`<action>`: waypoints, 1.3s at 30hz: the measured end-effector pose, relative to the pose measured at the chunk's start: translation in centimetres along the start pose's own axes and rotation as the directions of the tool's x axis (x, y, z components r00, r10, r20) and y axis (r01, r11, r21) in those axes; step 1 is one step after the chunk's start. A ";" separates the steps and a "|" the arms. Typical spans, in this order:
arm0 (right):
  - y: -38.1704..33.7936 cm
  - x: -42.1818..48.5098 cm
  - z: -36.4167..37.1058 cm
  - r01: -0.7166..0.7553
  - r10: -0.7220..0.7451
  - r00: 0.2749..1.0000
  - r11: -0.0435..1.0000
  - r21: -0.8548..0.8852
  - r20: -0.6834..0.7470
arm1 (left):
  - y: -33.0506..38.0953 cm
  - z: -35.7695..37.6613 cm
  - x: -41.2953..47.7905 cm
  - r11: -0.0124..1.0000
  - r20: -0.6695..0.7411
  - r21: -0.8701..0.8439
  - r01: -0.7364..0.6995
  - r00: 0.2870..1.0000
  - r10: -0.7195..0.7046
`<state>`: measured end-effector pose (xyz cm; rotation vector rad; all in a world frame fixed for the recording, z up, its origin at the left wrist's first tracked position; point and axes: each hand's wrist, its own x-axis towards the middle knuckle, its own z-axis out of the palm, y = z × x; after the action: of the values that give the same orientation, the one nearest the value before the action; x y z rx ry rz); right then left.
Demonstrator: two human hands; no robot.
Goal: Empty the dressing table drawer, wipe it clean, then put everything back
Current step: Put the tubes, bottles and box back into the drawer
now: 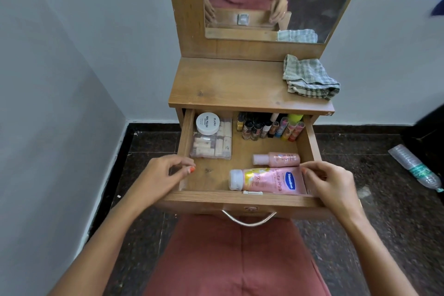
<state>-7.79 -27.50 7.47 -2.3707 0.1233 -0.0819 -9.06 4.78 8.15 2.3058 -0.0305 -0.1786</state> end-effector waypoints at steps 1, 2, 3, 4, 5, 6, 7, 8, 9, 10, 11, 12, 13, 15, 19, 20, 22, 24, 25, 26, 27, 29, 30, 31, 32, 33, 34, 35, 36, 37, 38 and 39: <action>0.7 -0.4 -0.6 -0.005 0.005 1.000 1.000 -0.003 -0.021 | 0.0 -0.2 0.0 1.000 0.020 -0.007 -0.005 1.000 0.005; 1.3 -0.6 -1.1 -0.005 0.004 0.999 1.000 -0.012 -0.036 | 0.1 -0.3 0.0 1.000 0.041 -0.028 -0.003 0.999 0.004; 2.0 -0.9 -1.6 -0.001 -0.001 0.999 1.000 -0.029 -0.047 | 0.1 -0.4 -0.1 0.998 0.064 -0.060 0.002 0.998 0.002; 2.6 -1.2 -2.0 0.004 -0.007 0.999 0.999 -0.049 -0.052 | -0.1 -0.6 -0.4 0.996 0.086 -0.093 0.013 0.996 -0.005; 3.1 -1.4 -2.4 0.009 -0.013 0.998 0.998 -0.059 -0.057 | -0.3 -0.6 -0.6 0.991 0.100 -0.129 0.026 0.995 -0.013; 3.5 -1.7 -2.7 0.014 -0.017 0.998 0.998 -0.057 -0.055 | -0.6 -0.6 -1.0 0.988 0.103 -0.151 0.039 0.994 -0.024; 3.8 -1.9 -2.9 0.014 -0.016 0.998 0.999 -0.039 -0.052 | -0.9 -0.6 -1.4 0.985 0.094 -0.168 0.045 0.995 -0.030; 4.0 -2.1 -3.0 0.010 -0.011 0.999 1.000 -0.013 -0.049 | -1.3 -0.6 -1.8 0.983 0.074 -0.176 0.049 0.997 -0.036; 4.2 -2.2 -3.1 -0.001 0.002 0.999 1.000 0.021 -0.045 | -1.8 -0.4 -2.2 0.982 0.045 -0.183 0.053 0.998 -0.045; 4.3 -2.3 -3.2 -0.019 0.021 0.999 0.998 0.058 -0.033 | -2.1 -0.3 -2.6 0.981 0.018 -0.187 0.058 0.998 -0.056; 4.4 -2.4 -3.3 -0.041 0.042 0.999 0.995 0.086 -0.016 | -2.3 -0.1 -3.0 0.977 -0.002 -0.201 0.066 0.998 -0.068; 4.6 -2.5 -3.4 -0.057 0.057 0.998 0.993 0.100 0.005 | -2.5 0.0 -3.3 0.973 -0.017 -0.217 0.079 0.996 -0.084; 4.6 -2.6 -3.4 -0.068 0.065 0.998 0.991 0.112 0.023 | -2.6 0.1 -3.6 0.967 -0.030 -0.238 0.088 0.995 -0.098; 4.8 -2.8 -3.6 -0.069 0.062 0.997 0.985 0.156 0.048 | -2.9 0.2 -4.2 0.961 -0.050 -0.265 0.083 0.994 -0.100; 5.0 -3.6 -3.9 -0.039 0.012 0.994 0.967 0.251 0.107 | -3.4 0.1 -5.1 0.946 -0.075 -0.318 0.060 0.993 -0.088; 5.0 -3.7 -4.0 -0.036 0.000 0.991 0.963 0.268 0.132 | -3.6 0.1 -5.3 0.947 -0.081 -0.317 0.051 0.993 -0.080; 5.1 -4.0 -4.1 -0.022 -0.030 0.984 0.957 0.289 0.173 | -3.9 0.3 -5.5 0.951 -0.109 -0.309 0.032 0.992 -0.069; 5.4 -4.1 -4.1 0.009 -0.063 0.982 0.958 0.286 0.180 | -4.2 0.6 -5.6 0.951 -0.157 -0.310 0.006 0.986 -0.057; 5.5 -4.1 -4.0 0.030 -0.082 0.982 0.959 0.283 0.172 | -4.3 0.7 -5.6 0.950 -0.182 -0.313 -0.004 0.982 -0.056; 5.6 -4.1 -3.9 0.056 -0.104 0.982 0.957 0.283 0.158 | -4.3 0.9 -5.7 0.950 -0.202 -0.313 -0.013 0.978 -0.054; 5.6 -4.1 -3.8 0.073 -0.120 0.982 0.954 0.291 0.148 | -4.3 1.0 -5.7 0.950 -0.223 -0.312 -0.018 0.973 -0.055; 6.1 -4.1 -3.4 0.102 -0.141 0.983 0.952 0.287 0.119 | -4.4 1.3 -5.7 0.949 -0.264 -0.313 -0.024 0.962 -0.063; 6.3 -4.2 -3.3 0.120 -0.153 0.983 0.954 0.276 0.103 | -4.4 1.4 -5.7 0.947 -0.288 -0.320 -0.023 0.955 -0.074; 6.3 -4.1 -3.2 0.135 -0.163 0.983 0.954 0.268 0.084 | -4.5 1.5 -5.7 0.943 -0.309 -0.332 -0.020 0.947 -0.089; 6.2 -4.1 -3.0 0.147 -0.171 0.983 0.953 0.264 0.067 | -4.6 1.7 -5.6 0.938 -0.325 -0.346 -0.016 0.940 -0.104; 6.2 -4.0 -2.9 0.154 -0.173 0.984 0.952 0.263 0.049 | -4.7 1.8 -5.5 0.934 -0.338 -0.358 -0.012 0.934 -0.117; 6.2 -3.9 -2.8 0.160 -0.174 0.984 0.952 0.262 0.032 | -4.9 1.9 -5.4 0.931 -0.348 -0.366 -0.011 0.929 -0.126; 6.1 -3.8 -2.7 0.161 -0.171 0.985 0.952 0.261 0.016 | -5.0 2.0 -5.3 0.927 -0.357 -0.374 -0.007 0.924 -0.137; 6.1 -3.6 -2.6 0.162 -0.168 0.986 0.952 0.261 0.003 | -5.0 2.1 -5.1 0.925 -0.365 -0.379 -0.006 0.920 -0.144; 6.1 -3.5 -2.5 0.162 -0.165 0.986 0.952 0.260 -0.010 | -5.0 2.2 -4.9 0.924 -0.374 -0.382 -0.007 0.916 -0.148; 6.0 -3.4 -2.5 0.164 -0.164 0.986 0.953 0.254 -0.023 | -5.0 2.3 -4.7 0.924 -0.383 -0.383 -0.012 0.912 -0.147; 6.0 -3.3 -2.3 0.165 -0.161 0.986 0.954 0.250 -0.036 | -4.9 2.4 -4.5 0.921 -0.392 -0.389 -0.016 0.908 -0.149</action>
<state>-11.66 -33.06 4.89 -2.1212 -0.0729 -0.1838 -14.04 6.68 3.46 1.9064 0.2805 0.2575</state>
